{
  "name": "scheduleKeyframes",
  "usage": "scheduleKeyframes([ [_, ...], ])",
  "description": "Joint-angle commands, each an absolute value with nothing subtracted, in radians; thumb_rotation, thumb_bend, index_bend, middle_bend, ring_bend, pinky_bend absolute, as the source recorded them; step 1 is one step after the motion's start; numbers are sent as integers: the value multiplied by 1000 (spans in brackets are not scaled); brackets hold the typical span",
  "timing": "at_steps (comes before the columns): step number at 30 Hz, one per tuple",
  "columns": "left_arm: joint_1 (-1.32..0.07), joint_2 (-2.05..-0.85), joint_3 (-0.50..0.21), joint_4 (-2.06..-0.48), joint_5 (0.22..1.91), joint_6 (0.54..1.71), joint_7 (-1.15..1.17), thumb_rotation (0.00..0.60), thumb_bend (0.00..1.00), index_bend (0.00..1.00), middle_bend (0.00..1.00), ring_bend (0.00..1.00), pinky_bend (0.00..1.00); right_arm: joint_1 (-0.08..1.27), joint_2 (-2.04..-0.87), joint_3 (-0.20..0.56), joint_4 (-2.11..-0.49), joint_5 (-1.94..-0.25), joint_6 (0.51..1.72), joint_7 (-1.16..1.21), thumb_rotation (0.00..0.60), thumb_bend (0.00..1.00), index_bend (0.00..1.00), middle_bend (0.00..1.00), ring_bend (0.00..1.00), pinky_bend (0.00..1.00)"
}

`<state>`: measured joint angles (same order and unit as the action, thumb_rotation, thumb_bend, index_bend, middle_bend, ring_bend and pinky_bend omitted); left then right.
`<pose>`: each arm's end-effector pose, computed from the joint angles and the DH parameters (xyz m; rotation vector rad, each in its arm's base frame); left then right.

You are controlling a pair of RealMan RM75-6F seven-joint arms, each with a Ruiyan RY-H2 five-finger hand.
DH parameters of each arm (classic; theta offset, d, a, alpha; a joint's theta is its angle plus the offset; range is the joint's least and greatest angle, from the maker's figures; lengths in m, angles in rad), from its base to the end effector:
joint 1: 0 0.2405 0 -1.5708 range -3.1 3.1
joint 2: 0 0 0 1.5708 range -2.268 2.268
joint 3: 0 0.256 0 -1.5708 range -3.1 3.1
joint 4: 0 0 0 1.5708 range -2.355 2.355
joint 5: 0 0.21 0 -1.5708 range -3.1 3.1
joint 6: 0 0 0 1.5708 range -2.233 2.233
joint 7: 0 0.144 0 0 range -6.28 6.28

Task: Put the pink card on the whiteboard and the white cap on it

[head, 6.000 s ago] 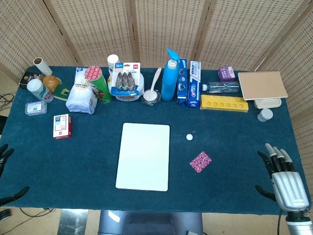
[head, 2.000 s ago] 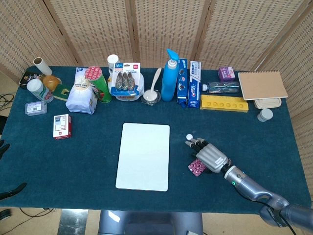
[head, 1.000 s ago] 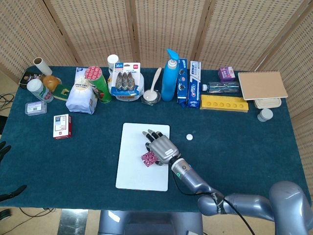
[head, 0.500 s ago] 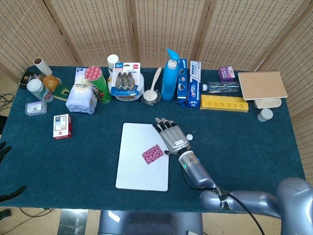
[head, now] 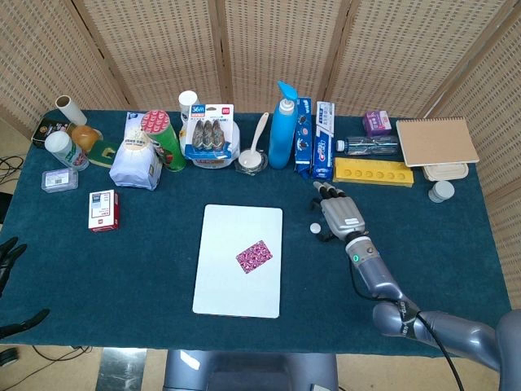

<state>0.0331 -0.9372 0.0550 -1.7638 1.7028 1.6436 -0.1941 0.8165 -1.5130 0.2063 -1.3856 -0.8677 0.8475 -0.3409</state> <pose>-0.2830 0.1223 0.1975 -1.3940 -1.0053 -1.0821 -0.1692 -0.3837 -0.0013 1.7622 -1.0873 0.7953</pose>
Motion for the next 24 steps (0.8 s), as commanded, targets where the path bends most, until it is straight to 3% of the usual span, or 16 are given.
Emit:
scheduleKeyframes([
  [1,30,-939,57,-1771,1702,1634,-182,600,79,0,0,0,58,810,-1550,204,-1321,-894,825,-297,600,240,360,62,34,138],
  [11,34,-944,62,-1757,1726,1654,-185,600,80,0,0,0,58,812,-1637,220,-1191,-909,774,-191,600,248,419,68,37,145],
  [24,25,-951,58,-1777,1708,1629,-146,600,80,0,0,0,58,820,-1657,226,-1135,-914,733,-165,600,261,431,70,38,145],
])
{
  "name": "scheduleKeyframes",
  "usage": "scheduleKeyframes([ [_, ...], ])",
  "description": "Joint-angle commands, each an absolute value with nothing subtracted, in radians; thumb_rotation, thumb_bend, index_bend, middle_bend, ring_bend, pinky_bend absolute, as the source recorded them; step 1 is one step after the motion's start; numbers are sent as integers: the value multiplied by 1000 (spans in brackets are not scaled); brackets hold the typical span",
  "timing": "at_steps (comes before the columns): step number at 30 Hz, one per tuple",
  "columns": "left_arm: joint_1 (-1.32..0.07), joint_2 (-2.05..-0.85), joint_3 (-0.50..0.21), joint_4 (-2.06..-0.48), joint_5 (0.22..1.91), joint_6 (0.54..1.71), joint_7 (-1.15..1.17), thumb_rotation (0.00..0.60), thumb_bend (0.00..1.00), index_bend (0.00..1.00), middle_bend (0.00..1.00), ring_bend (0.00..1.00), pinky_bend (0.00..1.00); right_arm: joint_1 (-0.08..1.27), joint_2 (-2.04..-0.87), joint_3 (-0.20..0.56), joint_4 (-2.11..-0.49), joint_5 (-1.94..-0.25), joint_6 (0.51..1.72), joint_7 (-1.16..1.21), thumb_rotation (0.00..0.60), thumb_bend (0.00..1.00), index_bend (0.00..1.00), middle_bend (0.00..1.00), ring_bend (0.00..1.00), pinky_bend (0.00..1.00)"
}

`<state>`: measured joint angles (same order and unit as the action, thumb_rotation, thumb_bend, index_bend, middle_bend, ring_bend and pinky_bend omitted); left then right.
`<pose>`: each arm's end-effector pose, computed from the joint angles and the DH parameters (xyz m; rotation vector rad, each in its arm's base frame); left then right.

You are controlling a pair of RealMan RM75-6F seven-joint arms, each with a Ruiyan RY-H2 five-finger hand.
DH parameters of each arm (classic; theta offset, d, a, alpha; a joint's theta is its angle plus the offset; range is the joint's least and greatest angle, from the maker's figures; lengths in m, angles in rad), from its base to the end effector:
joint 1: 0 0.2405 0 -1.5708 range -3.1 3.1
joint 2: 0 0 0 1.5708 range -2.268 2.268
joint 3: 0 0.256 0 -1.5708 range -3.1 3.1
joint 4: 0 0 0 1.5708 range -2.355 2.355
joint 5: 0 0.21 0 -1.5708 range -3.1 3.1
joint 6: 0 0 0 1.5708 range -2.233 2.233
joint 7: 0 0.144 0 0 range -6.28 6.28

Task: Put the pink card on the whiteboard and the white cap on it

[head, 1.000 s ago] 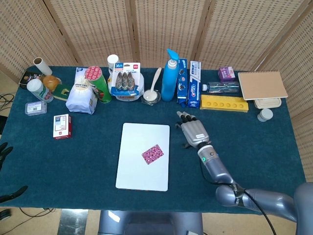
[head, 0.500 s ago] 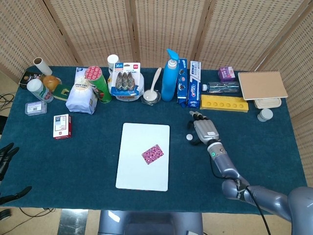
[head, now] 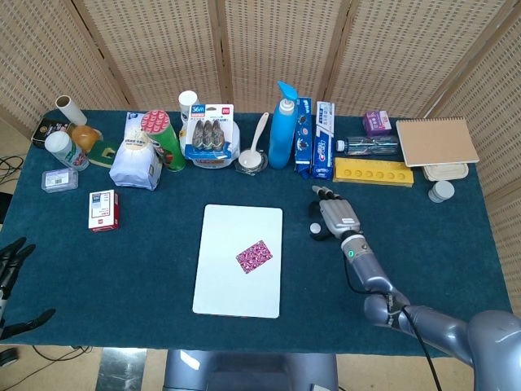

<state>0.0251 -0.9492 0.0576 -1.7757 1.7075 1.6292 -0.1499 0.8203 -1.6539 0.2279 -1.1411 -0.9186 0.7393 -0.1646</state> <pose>-0.2796 0.1241 0.1909 -1.4164 -0.9944 -1.0653 -0.1880 -0.3989 -0.0342 1.7121 -1.2254 0.8084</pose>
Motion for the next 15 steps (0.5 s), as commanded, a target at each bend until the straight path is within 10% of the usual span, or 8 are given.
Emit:
scheduleKeyframes([
  [1,25,-952,58,-1777,1708,1628,-143,600,80,0,0,0,58,820,-1657,226,-1132,-912,729,-164,600,262,431,70,38,145],
  [15,22,-958,56,-1786,1700,1620,-123,600,80,0,0,0,58,815,-1658,219,-1090,-933,709,-148,600,267,456,70,37,145],
])
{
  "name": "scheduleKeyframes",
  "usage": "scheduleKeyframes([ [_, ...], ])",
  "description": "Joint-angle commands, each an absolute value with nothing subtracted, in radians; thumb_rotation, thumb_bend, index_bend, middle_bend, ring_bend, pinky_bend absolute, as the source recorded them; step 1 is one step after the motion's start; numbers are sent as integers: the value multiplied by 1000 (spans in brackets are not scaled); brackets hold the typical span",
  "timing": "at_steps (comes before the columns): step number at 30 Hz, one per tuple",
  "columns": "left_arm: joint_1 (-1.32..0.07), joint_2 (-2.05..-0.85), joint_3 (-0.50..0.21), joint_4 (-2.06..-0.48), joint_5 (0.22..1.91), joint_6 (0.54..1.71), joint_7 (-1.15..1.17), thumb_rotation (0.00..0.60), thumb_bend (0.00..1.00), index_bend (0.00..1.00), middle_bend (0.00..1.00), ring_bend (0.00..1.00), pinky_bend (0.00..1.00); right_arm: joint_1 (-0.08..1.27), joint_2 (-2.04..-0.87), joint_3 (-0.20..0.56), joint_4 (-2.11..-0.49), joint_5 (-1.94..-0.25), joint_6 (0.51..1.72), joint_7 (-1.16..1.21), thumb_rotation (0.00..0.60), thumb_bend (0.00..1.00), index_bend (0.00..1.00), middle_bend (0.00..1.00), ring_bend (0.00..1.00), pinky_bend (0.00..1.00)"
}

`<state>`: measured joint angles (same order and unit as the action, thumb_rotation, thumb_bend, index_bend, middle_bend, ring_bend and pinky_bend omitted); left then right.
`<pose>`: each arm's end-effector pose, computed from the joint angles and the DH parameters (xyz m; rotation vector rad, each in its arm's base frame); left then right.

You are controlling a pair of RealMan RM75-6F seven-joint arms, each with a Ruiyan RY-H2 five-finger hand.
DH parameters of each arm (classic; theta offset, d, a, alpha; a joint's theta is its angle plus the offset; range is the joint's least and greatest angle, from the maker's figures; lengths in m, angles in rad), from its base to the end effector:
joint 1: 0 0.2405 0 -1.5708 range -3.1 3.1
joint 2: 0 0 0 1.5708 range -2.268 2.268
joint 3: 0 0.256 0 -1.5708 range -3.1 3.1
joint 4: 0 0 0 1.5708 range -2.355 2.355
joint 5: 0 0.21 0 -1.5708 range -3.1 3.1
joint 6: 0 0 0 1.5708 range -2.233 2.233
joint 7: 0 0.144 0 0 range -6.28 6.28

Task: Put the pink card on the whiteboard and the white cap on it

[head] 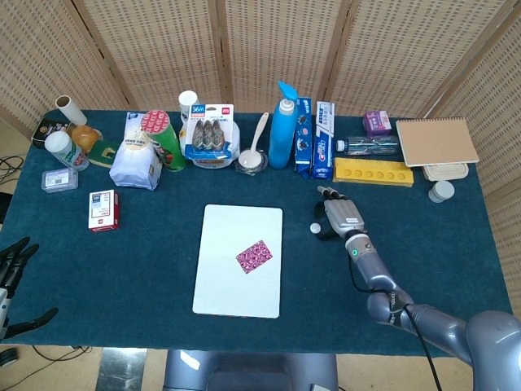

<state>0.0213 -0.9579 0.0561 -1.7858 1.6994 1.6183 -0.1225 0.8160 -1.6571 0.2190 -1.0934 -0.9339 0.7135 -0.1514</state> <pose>-0.2783 0.1256 0.1870 -1.4186 -0.9925 -1.0518 -0.2002 -0.4025 -0.0325 1.7137 -1.2117 0.7705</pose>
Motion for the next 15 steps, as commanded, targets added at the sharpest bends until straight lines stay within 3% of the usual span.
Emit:
scheduleKeyframes([
  [1,22,-958,56,-1786,1700,1621,-124,600,79,0,0,0,58,814,-1659,218,-1087,-934,707,-147,600,267,457,70,37,145],
  [15,23,-957,55,-1782,1699,1626,-134,600,79,0,0,0,58,818,-1682,220,-1062,-932,699,-154,600,267,465,70,37,145],
])
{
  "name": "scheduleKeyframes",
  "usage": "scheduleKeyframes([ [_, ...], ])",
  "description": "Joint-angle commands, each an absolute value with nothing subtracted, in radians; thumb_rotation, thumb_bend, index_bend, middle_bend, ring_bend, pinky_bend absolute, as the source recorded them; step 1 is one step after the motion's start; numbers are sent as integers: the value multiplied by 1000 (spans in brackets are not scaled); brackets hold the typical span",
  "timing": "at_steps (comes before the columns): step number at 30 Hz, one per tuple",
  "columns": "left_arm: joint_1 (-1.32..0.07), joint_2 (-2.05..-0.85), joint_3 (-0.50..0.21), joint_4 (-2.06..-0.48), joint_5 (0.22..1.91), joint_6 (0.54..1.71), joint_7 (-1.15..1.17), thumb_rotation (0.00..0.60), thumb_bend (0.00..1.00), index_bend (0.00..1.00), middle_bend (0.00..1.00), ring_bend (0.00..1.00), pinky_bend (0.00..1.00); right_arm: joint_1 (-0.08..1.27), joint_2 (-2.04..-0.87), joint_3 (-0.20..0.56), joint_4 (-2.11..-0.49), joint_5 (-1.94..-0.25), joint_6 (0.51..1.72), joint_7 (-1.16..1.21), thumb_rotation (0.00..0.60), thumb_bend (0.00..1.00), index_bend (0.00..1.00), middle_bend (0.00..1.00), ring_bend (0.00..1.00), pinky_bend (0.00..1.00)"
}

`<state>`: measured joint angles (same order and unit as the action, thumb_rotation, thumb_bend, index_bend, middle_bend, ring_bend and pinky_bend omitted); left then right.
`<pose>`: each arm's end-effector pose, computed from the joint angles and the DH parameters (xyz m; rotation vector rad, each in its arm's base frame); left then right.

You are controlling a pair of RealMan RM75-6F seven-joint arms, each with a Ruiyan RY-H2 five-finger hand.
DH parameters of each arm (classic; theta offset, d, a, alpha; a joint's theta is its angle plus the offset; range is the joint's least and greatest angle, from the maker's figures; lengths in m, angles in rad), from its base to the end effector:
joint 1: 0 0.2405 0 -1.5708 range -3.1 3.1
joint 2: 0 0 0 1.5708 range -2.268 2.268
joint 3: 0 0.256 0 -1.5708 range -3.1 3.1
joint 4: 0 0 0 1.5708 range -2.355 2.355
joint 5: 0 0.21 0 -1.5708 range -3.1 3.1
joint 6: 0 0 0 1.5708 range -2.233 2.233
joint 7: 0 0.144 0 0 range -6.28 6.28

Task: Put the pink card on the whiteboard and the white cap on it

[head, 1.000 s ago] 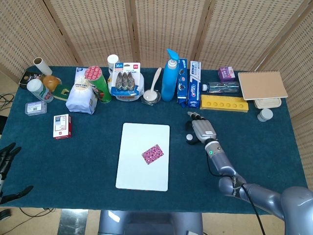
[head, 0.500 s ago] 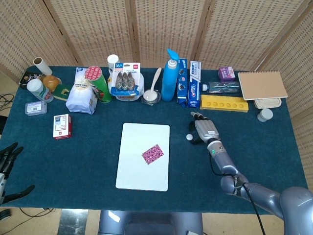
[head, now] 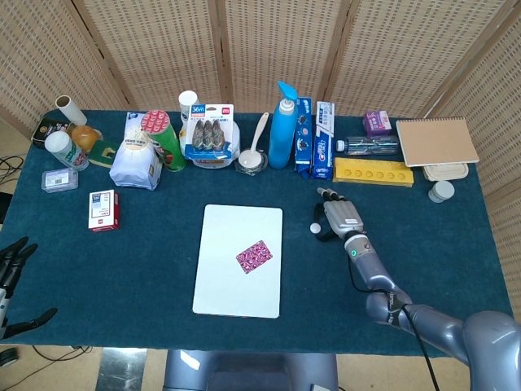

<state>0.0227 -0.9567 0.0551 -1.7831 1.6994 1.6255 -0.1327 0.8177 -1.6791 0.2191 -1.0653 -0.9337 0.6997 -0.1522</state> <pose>-0.2786 0.1254 0.1886 -1.4116 -0.9923 -1.0608 -0.2019 -0.4023 -0.0389 1.7181 -1.2186 0.7563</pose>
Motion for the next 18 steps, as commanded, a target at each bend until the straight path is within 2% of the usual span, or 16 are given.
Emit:
scheduleKeyframes([
  [1,23,-956,55,-1782,1698,1626,-135,600,79,0,0,0,58,819,-1684,220,-1059,-931,698,-155,600,267,468,70,37,145],
  [18,22,-954,54,-1782,1697,1626,-140,600,79,0,0,0,58,819,-1690,228,-1061,-941,704,-153,600,321,546,87,45,147],
])
